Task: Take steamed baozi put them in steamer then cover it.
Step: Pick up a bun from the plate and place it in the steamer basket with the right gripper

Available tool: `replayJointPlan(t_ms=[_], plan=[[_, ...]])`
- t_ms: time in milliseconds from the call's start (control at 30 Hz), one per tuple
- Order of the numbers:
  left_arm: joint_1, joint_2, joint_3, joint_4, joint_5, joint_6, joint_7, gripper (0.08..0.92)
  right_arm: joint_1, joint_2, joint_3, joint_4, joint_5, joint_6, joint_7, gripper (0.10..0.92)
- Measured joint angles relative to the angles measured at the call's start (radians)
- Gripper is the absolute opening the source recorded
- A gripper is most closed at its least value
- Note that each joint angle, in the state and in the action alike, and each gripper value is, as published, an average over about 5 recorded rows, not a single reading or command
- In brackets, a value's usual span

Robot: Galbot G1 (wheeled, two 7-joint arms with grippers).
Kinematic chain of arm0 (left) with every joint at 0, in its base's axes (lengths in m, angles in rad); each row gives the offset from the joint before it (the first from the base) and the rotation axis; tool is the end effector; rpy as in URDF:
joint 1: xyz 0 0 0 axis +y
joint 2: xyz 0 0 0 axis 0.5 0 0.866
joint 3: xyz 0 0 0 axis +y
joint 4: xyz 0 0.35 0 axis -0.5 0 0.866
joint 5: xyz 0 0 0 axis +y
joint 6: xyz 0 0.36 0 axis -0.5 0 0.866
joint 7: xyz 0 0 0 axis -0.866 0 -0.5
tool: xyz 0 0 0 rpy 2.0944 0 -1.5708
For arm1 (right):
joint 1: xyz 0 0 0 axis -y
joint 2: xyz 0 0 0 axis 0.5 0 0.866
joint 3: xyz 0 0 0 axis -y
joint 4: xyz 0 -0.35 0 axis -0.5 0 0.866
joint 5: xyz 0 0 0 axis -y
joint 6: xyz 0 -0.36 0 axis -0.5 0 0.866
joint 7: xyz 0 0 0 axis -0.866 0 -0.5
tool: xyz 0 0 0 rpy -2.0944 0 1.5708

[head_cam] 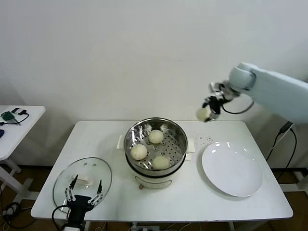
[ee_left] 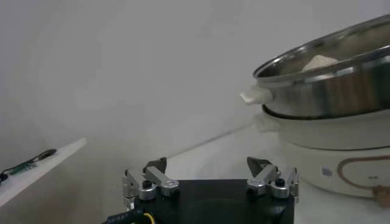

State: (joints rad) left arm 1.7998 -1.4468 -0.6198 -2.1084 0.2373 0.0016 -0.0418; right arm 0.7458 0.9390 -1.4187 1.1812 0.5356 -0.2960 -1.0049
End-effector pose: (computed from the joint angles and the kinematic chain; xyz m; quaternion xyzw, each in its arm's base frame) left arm 0.1148 0.0500 -0.3277 0.0094 -0.9752 -0.1973 0.1001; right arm 0.5885 -0.0371 0.0090 0.4985 -0.5994 0.5376 0.3213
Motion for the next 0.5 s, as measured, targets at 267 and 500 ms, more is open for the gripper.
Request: replayJointPlan(t_ms=[267,500], plan=[[0.001,0.015,0.006,-0.012,-0.004,-0.001,0.006,0.823,0.060,0.086,-0.106,0.097,0.164,-0.101,0.085,0.679],[0.005,0.020,0.009,-0.015,-0.007,-0.002,0.008,0.823,0.073,0.156,-0.182,0.134,0.241,-0.148,0.130,0.679]])
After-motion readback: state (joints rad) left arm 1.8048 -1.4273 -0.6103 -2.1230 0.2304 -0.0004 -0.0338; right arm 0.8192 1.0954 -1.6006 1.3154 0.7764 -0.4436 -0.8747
